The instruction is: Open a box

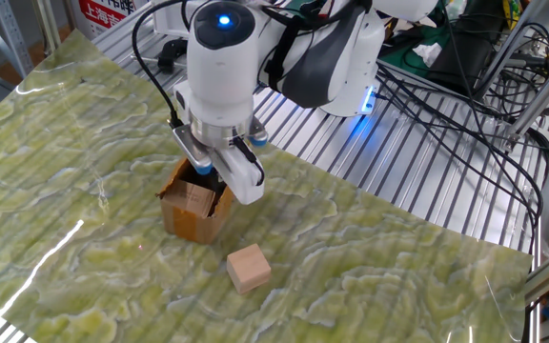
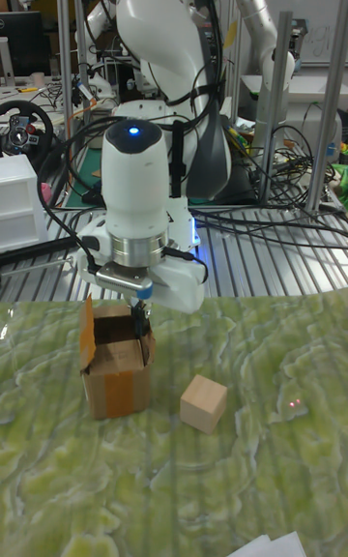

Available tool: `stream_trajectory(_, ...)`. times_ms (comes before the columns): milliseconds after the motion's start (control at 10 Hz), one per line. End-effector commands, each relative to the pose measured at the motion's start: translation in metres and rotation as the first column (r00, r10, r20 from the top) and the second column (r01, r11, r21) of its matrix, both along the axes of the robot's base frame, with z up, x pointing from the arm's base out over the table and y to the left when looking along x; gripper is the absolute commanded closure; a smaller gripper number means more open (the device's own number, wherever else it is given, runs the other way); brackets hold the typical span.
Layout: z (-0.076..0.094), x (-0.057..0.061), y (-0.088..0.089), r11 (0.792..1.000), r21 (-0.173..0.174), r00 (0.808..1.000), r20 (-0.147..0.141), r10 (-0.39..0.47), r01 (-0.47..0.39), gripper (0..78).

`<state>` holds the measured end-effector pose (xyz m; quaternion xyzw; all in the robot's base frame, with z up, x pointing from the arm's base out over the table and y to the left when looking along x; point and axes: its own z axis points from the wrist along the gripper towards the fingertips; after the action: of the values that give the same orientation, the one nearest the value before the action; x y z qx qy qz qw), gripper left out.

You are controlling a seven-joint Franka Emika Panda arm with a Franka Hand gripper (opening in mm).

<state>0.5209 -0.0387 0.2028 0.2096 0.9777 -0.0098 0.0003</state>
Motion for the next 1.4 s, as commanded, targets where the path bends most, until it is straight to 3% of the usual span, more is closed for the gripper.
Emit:
stream_trajectory(100,0.001,0.001,0.0,1.0,-0.022,1.0,0.022,-0.009,0.009,77.6)
stream_trajectory(200,0.001,0.0,-0.001,1.0,-0.02,1.0,0.028,0.002,-0.002,77.6)
stream_trajectory(400,-0.005,-0.013,-0.01,1.0,-0.018,0.999,0.033,0.016,-0.016,77.6)
stream_trajectory(600,-0.009,-0.016,-0.02,0.999,-0.016,0.999,0.031,0.036,-0.035,77.6)
stream_trajectory(900,0.007,-0.013,-0.028,0.999,-0.009,0.999,0.015,0.038,-0.038,77.6)
stream_trajectory(1200,0.006,-0.009,-0.036,0.999,-0.015,0.999,0.017,0.05,-0.05,77.6)
stream_trajectory(1400,0.003,-0.003,-0.05,0.998,-0.017,0.998,0.024,0.064,-0.064,77.6)
